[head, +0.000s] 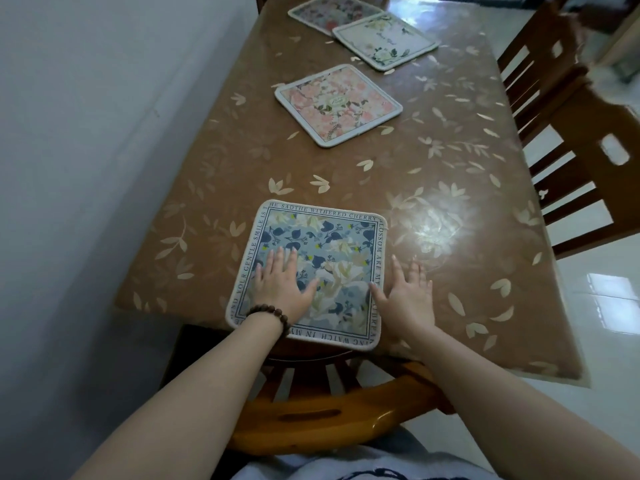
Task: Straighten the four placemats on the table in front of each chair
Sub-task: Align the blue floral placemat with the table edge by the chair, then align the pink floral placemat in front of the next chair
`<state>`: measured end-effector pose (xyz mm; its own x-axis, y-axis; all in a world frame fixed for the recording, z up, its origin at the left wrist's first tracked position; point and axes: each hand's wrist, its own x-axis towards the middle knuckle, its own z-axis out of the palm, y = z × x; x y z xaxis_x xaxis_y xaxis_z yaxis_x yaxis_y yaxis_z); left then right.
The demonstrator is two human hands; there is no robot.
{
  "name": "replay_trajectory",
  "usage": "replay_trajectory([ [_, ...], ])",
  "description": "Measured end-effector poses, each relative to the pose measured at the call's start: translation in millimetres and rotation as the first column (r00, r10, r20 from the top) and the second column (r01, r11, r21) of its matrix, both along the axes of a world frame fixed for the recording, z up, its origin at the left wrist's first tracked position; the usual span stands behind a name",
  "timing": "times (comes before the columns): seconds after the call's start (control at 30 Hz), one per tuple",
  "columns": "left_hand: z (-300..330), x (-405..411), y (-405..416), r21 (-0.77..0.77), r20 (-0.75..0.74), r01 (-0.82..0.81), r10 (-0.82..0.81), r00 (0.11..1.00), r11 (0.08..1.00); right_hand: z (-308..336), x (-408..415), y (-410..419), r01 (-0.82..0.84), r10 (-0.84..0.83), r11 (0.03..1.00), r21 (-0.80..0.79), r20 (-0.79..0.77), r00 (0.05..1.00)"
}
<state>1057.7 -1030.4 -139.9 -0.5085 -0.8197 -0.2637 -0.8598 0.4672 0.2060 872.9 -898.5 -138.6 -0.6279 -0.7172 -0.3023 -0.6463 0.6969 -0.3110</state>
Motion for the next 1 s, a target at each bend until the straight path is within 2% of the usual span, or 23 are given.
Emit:
replay_trajectory([
  [0.1, 2.6, -25.5, 1.1, -0.009, -0.023, 0.027, -0.027, 0.999, 1.000, 1.0, -17.7, 7.9, 0.003, -0.002, 1.000, 0.015, -0.083, 0.997],
  [0.27, 5.5, -72.6, 12.8, -0.022, 0.005, 0.081, -0.080, 0.997, 0.997, 9.3, -57.4, 29.2, -0.001, 0.010, 0.998, 0.066, -0.133, 0.991],
  [0.5, 18.1, -152.3, 49.4, -0.012, -0.020, 0.176, -0.176, 0.984, 0.984, 33.3, -129.1, 68.2, 0.082, -0.078, 0.996, 0.024, -0.129, 0.989],
  [0.67, 28.2, -216.5, 77.6, -0.075, -0.036, 0.224, -0.227, 0.973, 0.972, 39.6, -190.9, 96.2, 0.105, -0.107, 0.994, -0.024, -0.123, 0.987],
  [0.83, 26.6, -294.2, 115.4, -0.110, -0.021, 0.179, -0.182, 0.983, 0.978, 32.4, -271.0, 126.4, 0.077, -0.082, 0.994, -0.073, -0.063, 0.995],
  [1.0, 26.1, -371.9, 154.9, -0.128, -0.040, 0.000, -0.005, 0.999, 0.992, 35.9, -362.5, 148.1, -0.097, 0.091, 0.988, -0.122, -0.056, 0.994],
])
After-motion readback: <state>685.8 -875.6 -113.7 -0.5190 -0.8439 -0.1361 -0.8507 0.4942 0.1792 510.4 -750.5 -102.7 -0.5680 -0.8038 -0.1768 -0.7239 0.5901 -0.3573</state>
